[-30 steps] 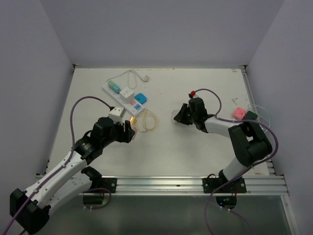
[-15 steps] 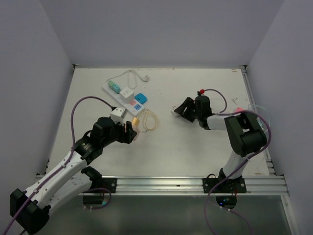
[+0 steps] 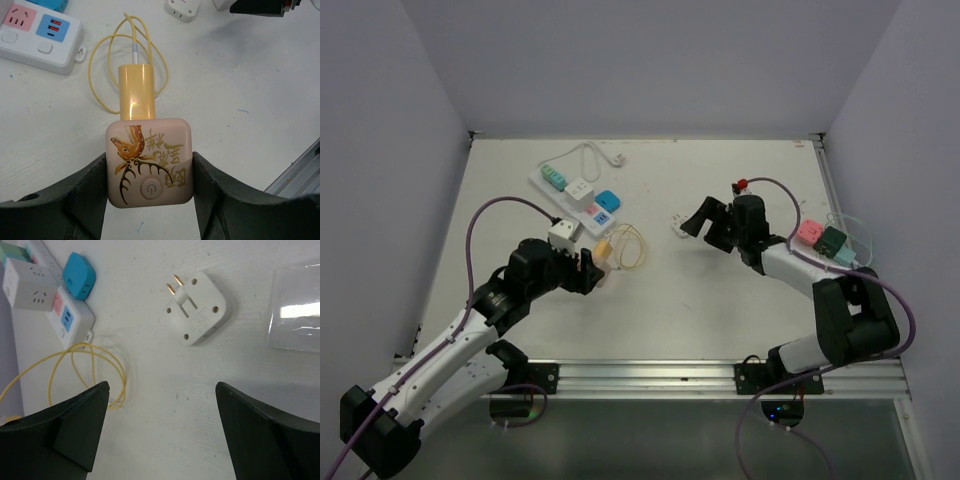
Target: Pull the plug off the socket
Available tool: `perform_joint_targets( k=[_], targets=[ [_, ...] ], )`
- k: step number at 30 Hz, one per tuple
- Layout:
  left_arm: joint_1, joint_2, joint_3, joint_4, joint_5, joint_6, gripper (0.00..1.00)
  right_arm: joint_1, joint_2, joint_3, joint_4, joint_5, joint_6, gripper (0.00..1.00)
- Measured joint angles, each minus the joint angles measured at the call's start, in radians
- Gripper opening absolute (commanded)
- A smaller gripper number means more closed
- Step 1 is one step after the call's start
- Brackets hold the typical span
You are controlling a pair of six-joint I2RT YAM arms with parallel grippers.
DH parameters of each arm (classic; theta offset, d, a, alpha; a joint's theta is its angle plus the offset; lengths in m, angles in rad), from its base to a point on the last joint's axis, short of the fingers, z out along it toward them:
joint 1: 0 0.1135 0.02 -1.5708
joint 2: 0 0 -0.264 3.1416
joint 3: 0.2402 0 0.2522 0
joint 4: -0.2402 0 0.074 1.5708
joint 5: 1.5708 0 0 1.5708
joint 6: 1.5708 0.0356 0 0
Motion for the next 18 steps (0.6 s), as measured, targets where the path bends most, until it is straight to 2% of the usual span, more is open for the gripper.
perform_joint_targets(
  k=[7, 18],
  targets=[
    [0.0, -0.004, -0.016, 0.049, 0.06, -0.004, 0.0, 0.043, -0.133, -0.028, 0.005, -0.116, 0.015, 0.92],
    [0.0, -0.013, -0.038, 0.118, 0.132, -0.014, 0.0, 0.315, -0.198, -0.03, 0.078, -0.134, 0.159, 0.92]
  ],
)
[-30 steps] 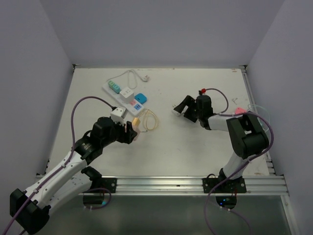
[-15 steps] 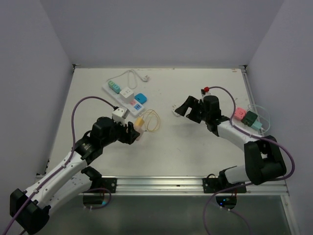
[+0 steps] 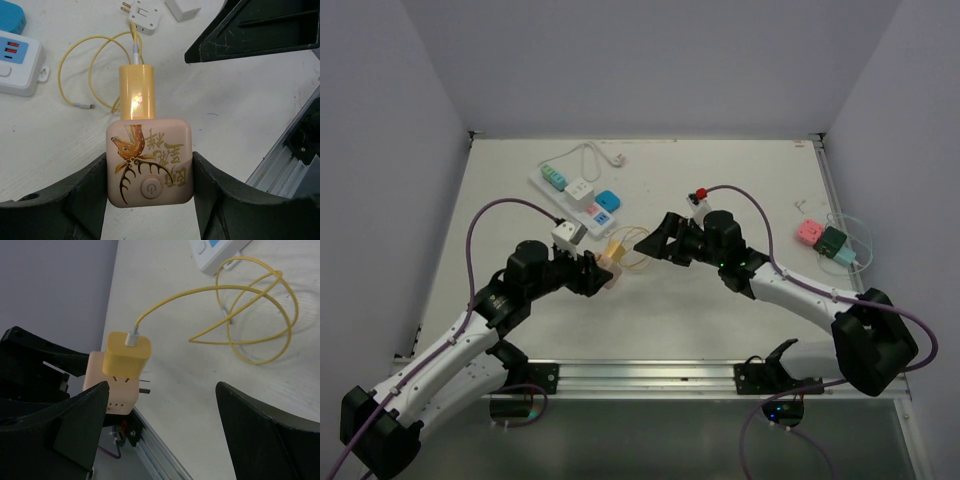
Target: Pull the plug off the socket
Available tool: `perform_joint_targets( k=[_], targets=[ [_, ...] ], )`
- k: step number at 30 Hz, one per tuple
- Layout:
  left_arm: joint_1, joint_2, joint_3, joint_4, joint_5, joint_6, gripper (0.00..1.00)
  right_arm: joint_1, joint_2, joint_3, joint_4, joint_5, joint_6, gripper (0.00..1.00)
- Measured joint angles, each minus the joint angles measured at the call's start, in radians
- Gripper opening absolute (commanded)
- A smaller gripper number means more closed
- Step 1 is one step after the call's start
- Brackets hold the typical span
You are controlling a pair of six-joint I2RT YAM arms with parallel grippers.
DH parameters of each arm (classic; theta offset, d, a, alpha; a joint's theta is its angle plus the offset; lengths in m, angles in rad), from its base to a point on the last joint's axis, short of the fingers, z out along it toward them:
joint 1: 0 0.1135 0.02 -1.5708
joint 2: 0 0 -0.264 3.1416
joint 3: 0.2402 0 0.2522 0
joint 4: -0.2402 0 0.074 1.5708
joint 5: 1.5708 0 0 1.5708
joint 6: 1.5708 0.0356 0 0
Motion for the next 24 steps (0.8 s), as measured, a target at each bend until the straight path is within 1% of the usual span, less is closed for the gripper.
perform_joint_targets(
  k=[7, 11, 14, 17, 21, 24],
  targets=[
    [0.0, -0.001, 0.0, 0.005, 0.017, 0.0, 0.0, 0.104, 0.022, 0.001, 0.108, 0.046, 0.084, 0.92],
    [0.0, -0.002, 0.0, 0.005, 0.022, 0.0, 0.0, 0.145, 0.075, 0.02, 0.133, 0.072, 0.106, 0.92],
    [0.0, -0.002, 0.0, 0.005, 0.027, 0.0, 0.0, 0.169, 0.122, 0.037, 0.166, 0.091, 0.121, 0.89],
    [0.0, -0.002, 0.0, 0.005, 0.031, 0.0, 0.0, 0.184, 0.167, 0.05, 0.201, 0.097, 0.14, 0.85],
    [0.0, -0.003, -0.007, 0.006, 0.035, 0.0, 0.0, 0.197, 0.21, 0.069, 0.232, 0.108, 0.159, 0.75],
    [0.0, -0.003, -0.013, 0.008, 0.035, 0.0, 0.0, 0.2, 0.22, 0.074, 0.253, 0.123, 0.168, 0.56]
  ],
)
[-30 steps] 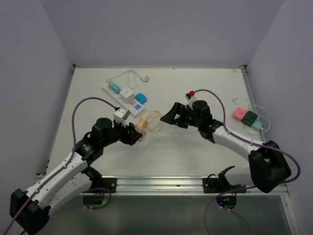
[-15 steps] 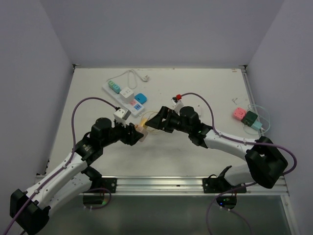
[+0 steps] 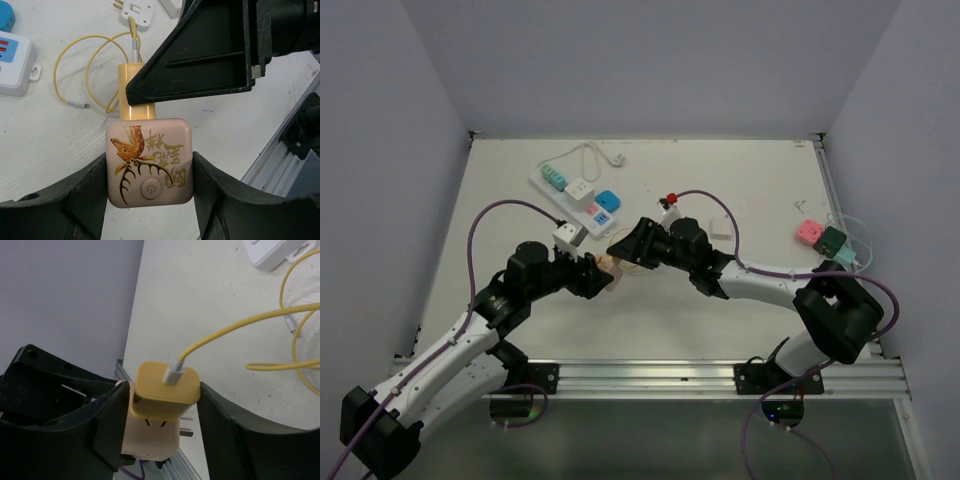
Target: Pull the plug off the socket
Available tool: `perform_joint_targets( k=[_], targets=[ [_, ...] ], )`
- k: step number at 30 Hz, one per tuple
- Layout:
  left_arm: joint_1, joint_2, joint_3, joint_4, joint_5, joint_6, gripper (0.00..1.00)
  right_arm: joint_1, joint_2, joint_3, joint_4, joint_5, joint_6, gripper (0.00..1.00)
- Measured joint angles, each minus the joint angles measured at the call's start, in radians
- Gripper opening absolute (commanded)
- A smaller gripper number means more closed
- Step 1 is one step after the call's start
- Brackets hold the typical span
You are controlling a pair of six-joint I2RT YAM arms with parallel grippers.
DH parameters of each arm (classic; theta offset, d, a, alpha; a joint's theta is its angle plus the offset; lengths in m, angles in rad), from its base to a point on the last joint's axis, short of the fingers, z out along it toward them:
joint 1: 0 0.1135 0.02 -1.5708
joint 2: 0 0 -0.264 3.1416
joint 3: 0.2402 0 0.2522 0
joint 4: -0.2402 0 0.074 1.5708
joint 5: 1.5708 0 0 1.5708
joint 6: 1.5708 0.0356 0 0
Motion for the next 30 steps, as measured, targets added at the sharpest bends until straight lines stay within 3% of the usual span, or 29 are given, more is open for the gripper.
perform_joint_targets(
  k=[1, 5, 8, 16, 30],
  targets=[
    [0.0, -0.001, 0.0, 0.0, -0.001, 0.0, 0.0, 0.001, 0.001, 0.0, 0.002, 0.008, 0.003, 0.43],
    [0.0, -0.006, 0.0, 0.005, -0.011, 0.0, 0.0, 0.0, 0.004, -0.003, 0.03, 0.028, 0.034, 0.13],
    [0.0, -0.021, -0.003, 0.003, -0.013, -0.001, 0.0, 0.002, 0.004, -0.017, 0.055, 0.031, 0.045, 0.0],
    [0.0, -0.049, -0.011, -0.004, -0.01, -0.018, 0.0, 0.006, -0.016, -0.024, 0.047, 0.054, 0.04, 0.0],
    [-0.002, 0.018, -0.011, 0.09, 0.014, -0.055, 0.0, -0.066, -0.076, 0.074, -0.182, 0.018, -0.077, 0.0]
  ],
)
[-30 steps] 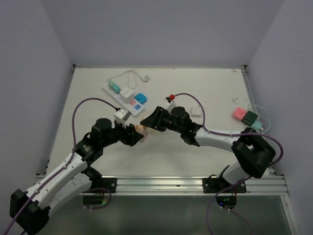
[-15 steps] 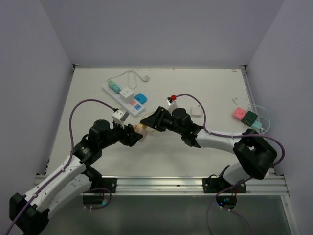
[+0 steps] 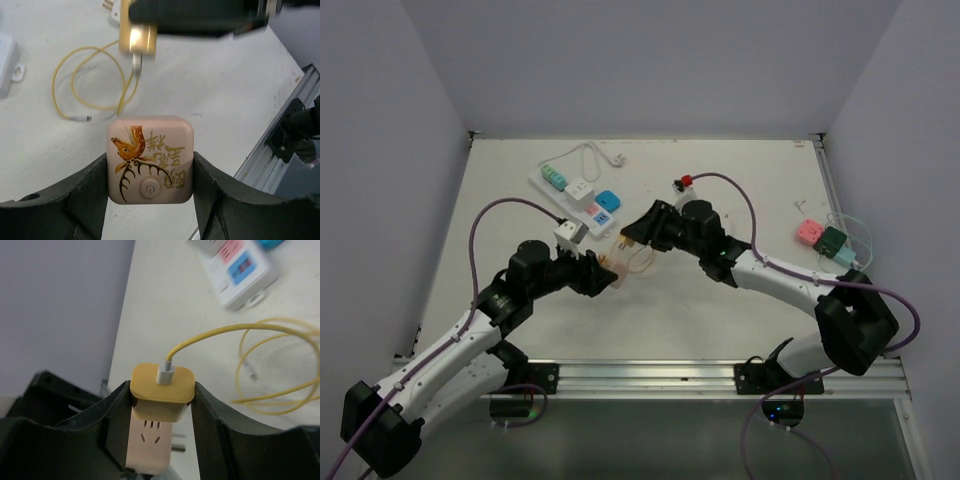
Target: Pull the plug off the socket
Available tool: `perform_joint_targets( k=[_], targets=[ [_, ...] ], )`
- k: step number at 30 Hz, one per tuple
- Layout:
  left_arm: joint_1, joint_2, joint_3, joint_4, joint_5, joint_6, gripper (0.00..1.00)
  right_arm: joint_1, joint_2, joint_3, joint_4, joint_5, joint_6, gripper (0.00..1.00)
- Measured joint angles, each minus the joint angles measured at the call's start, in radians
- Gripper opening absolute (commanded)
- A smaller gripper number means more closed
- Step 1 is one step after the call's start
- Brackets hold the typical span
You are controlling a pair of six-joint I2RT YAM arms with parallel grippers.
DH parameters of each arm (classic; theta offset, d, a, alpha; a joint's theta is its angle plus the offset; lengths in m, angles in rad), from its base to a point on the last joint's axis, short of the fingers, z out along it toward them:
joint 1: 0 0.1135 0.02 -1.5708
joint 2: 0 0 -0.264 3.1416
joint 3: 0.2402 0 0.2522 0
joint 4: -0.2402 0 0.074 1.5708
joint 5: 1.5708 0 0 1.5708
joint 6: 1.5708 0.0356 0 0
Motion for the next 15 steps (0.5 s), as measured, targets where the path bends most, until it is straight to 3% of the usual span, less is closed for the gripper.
perform_joint_targets(
  k=[6, 15],
  targets=[
    [-0.01, 0.072, 0.0, -0.12, 0.051, -0.014, 0.0, -0.192, -0.018, 0.074, -0.079, 0.204, -0.135, 0.0],
    [-0.018, 0.05, 0.0, -0.2, 0.004, -0.023, 0.0, -0.195, -0.098, 0.13, -0.295, 0.309, -0.292, 0.0]
  ],
)
